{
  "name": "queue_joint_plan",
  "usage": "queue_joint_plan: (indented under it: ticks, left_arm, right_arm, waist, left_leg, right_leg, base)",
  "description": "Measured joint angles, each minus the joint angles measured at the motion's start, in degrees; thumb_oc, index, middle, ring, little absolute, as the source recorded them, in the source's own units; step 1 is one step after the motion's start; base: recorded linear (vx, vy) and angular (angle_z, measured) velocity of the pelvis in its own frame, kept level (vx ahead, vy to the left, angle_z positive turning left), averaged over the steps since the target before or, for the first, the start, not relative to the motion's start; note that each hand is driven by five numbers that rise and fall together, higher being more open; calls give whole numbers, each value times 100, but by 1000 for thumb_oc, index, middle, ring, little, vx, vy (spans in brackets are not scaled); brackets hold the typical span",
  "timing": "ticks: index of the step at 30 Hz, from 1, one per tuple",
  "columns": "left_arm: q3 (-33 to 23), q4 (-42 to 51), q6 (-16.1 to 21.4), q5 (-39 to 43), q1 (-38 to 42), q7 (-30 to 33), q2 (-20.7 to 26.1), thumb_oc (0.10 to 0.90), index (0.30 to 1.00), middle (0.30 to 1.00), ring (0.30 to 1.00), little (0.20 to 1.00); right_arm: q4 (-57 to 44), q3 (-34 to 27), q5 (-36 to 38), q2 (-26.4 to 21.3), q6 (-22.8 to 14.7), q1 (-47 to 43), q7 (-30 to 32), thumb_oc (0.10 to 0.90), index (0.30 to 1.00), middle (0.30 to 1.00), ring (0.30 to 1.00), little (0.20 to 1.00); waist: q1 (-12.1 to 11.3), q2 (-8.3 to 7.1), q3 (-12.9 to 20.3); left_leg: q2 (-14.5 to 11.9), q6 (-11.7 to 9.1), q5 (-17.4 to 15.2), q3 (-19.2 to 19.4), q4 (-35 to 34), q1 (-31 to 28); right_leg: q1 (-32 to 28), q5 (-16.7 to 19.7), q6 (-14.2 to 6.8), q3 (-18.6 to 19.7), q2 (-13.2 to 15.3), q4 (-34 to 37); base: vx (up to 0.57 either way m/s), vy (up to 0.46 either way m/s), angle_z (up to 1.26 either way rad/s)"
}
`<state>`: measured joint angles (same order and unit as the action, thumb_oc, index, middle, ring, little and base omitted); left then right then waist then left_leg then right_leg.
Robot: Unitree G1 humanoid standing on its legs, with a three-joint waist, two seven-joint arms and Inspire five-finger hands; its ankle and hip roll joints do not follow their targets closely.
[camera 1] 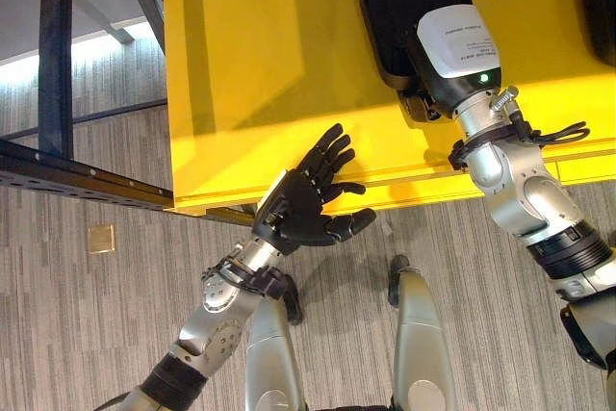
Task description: Move parts from the plastic box to the shelf.
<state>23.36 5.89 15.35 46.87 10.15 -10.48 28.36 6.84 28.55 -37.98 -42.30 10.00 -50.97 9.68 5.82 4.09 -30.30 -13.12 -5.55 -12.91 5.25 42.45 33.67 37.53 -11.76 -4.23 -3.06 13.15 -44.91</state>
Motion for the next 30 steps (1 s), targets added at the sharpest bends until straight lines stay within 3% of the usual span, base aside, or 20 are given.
queue_joint_plan:
  ticks: [18, 30]
  left_arm:
    - [-3, 2, -15, 11, -19, 32, 0, 900, 1000, 1000, 1000, 1000]
    - [0, 19, 1, 11, -26, 37, -3, 900, 1000, 1000, 1000, 1000]
  right_arm:
    - [-14, -68, -7, 8, 35, 156, 158, 400, 300, 300, 300, 300]
    - [-39, -237, -6, 364, 292, 303, 398, 400, 300, 300, 300, 300]
  waist:
    - [70, 2, 0]
    - [152, 11, 1]
  left_leg:
    - [29, 51, -31, 95, 8, -81]
    - [52, 61, -36, 174, -4, -96]
  right_leg:
    - [-17, 12, -18, 127, 0, 4]
    - [-18, 70, -71, 211, 0, 86]
  base:
    - [5, 15, -1]
    - [0, 0, 0]
